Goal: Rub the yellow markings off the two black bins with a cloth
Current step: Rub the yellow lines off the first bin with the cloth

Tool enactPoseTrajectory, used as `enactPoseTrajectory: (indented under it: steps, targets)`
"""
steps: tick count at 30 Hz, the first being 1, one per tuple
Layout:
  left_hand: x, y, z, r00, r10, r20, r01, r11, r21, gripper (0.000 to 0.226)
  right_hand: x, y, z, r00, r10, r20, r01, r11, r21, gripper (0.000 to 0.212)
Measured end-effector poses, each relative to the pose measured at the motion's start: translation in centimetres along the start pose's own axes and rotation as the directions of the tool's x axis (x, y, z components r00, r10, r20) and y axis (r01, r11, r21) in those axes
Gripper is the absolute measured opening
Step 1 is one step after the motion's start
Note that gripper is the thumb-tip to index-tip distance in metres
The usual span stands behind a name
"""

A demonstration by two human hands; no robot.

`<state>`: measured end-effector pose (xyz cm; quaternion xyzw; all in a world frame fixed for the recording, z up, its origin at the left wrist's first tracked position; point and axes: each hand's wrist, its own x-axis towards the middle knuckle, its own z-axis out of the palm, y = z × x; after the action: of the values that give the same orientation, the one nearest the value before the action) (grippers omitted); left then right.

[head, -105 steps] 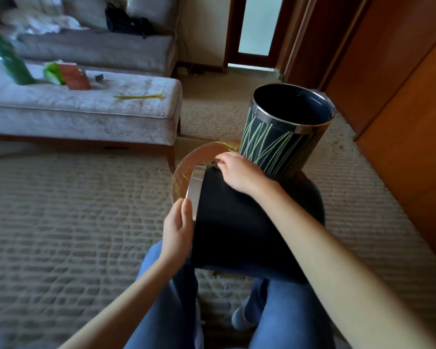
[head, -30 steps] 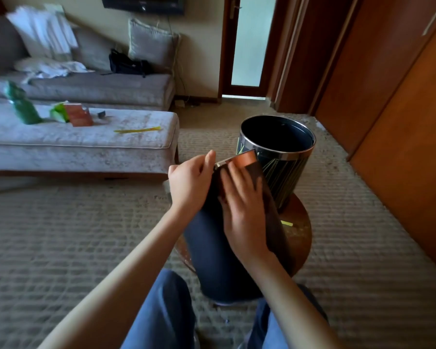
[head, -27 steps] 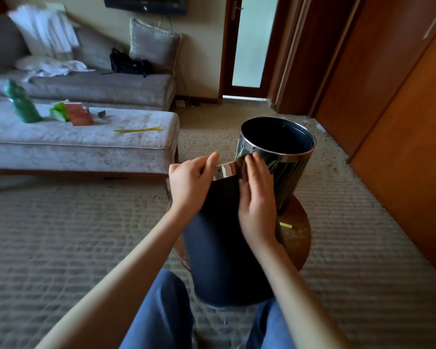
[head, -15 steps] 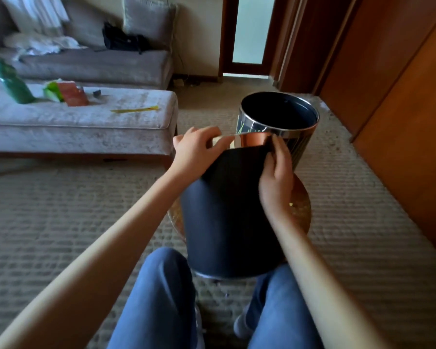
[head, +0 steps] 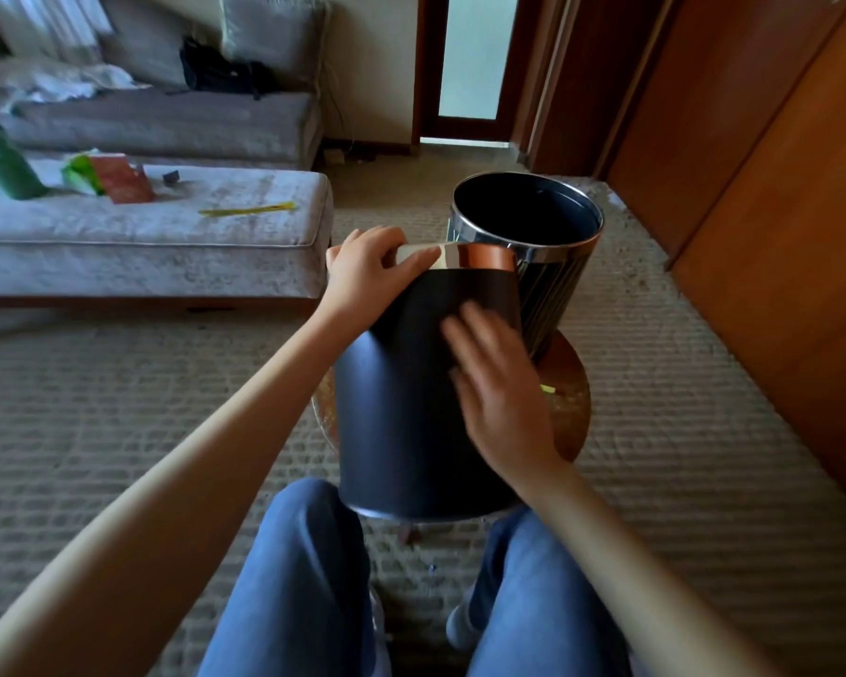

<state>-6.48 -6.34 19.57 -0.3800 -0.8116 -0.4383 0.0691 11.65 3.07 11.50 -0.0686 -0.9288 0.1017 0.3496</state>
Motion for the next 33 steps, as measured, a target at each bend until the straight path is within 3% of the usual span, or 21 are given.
enactPoseTrajectory:
  steps: [1, 3, 4, 5, 7, 9, 12, 13, 15, 17, 19, 20, 21, 23, 24, 26, 28, 29, 30, 31, 33]
  targets:
    - [-0.1, -0.1, -0.2, 1.000, -0.004, 0.000, 0.004, 1.000, -0.014, 0.051, 0.4, 0.9, -0.4, 0.968, 0.245, -0.049, -0.235, 0.961, 0.148, 0.048]
    - [-0.4, -0.4, -0.3, 1.000, -0.010, -0.015, 0.010, 1.000, -0.028, 0.051, 0.8, 1.9, -0.4, 0.736, 0.675, 0.057, -0.621, 0.639, 0.453, 0.045]
    - [-0.4, -0.5, -0.3, 1.000, -0.016, -0.016, 0.015, 1.000, -0.027, 0.051, 0.6, 2.0, -0.1, 0.618, 0.773, 0.143, -0.709, 0.469, 0.526, 0.044]
    - [-0.4, -0.5, -0.4, 1.000, -0.019, -0.014, 0.018, 0.999, -0.026, 0.051, 0.3, 1.6, 0.1, 0.575, 0.802, 0.161, -0.728, 0.413, 0.547, 0.043]
    - [0.0, -0.5, -0.3, 0.999, -0.028, -0.015, 0.028, 0.999, -0.020, 0.052, -0.7, -0.2, 0.4, 0.663, 0.748, 0.019, -0.645, 0.558, 0.522, 0.044]
    - [0.3, -0.8, -0.3, 0.998, -0.053, -0.014, 0.053, 0.999, -0.010, 0.052, -1.9, -2.3, 1.1, 0.831, 0.547, -0.102, -0.481, 0.799, 0.361, 0.047]
    - [0.8, -1.1, -0.3, 0.996, -0.084, -0.042, 0.084, 0.996, -0.001, 0.053, -4.1, -5.0, 2.4, 0.995, 0.105, -0.002, -0.104, 0.993, 0.048, 0.046]
    - [0.9, -1.2, -0.3, 0.995, -0.088, -0.045, 0.089, 0.996, 0.003, 0.053, -4.7, -5.6, 2.9, 0.995, -0.062, 0.079, 0.063, 0.998, -0.010, 0.043]
    - [0.9, -1.1, -0.2, 0.995, -0.091, -0.038, 0.091, 0.996, 0.009, 0.053, -5.8, -6.5, 4.2, 0.904, -0.354, 0.240, 0.378, 0.924, -0.063, 0.049]
    - [0.9, -0.8, -0.2, 0.995, -0.085, -0.043, 0.085, 0.996, 0.018, 0.053, -6.1, -6.6, 4.2, 0.804, -0.493, 0.333, 0.540, 0.839, -0.060, 0.052]
    - [0.8, -0.9, -0.2, 0.996, -0.074, -0.046, 0.075, 0.997, 0.027, 0.053, -6.1, -5.3, 3.0, 0.795, -0.501, 0.342, 0.544, 0.838, -0.037, 0.052]
    - [0.8, -1.2, -0.1, 0.997, -0.068, -0.046, 0.069, 0.997, 0.025, 0.053, -6.3, -4.3, 2.2, 0.833, -0.461, 0.306, 0.491, 0.871, -0.024, 0.054]
    - [0.8, -1.5, -0.2, 0.997, -0.061, -0.050, 0.062, 0.998, 0.018, 0.053, -6.5, -3.3, 1.6, 0.896, -0.366, 0.253, 0.378, 0.926, -0.003, 0.057]
    - [0.7, -1.9, -0.4, 0.996, -0.055, -0.073, 0.055, 0.998, 0.003, 0.053, -7.4, -1.5, 1.0, 0.996, -0.021, 0.092, 0.007, 0.989, 0.149, 0.059]
    - [0.6, -2.0, -0.4, 0.995, -0.052, -0.079, 0.052, 0.999, -0.002, 0.053, -7.9, -0.8, 1.1, 0.978, 0.206, 0.010, -0.201, 0.942, 0.270, 0.056]
    - [0.4, -1.8, -0.3, 0.995, -0.048, -0.086, 0.047, 0.999, -0.013, 0.053, -8.3, 0.3, 1.2, 0.812, 0.583, -0.030, -0.497, 0.717, 0.488, 0.046]
    - [0.3, -1.4, -0.2, 0.995, -0.051, -0.091, 0.049, 0.998, -0.024, 0.053, -8.4, 0.7, 1.0, 0.660, 0.751, 0.031, -0.637, 0.537, 0.553, 0.041]
    - [0.3, -1.3, -0.1, 0.995, -0.050, -0.086, 0.048, 0.998, -0.030, 0.053, -8.5, 0.4, 0.8, 0.653, 0.757, 0.018, -0.648, 0.546, 0.531, 0.041]
    - [0.5, -1.3, -0.1, 0.996, -0.051, -0.080, 0.049, 0.998, -0.031, 0.053, -8.6, -0.3, 0.8, 0.696, 0.717, -0.027, -0.619, 0.619, 0.483, 0.041]
    - [0.6, -1.4, 0.0, 0.996, -0.059, -0.071, 0.057, 0.998, -0.026, 0.052, -8.9, -1.3, 0.9, 0.781, 0.620, -0.071, -0.542, 0.730, 0.416, 0.042]
    - [0.8, -1.5, 0.0, 0.995, -0.083, -0.062, 0.082, 0.997, -0.013, 0.052, -9.5, -3.5, 1.4, 0.953, 0.291, -0.080, -0.270, 0.941, 0.206, 0.043]
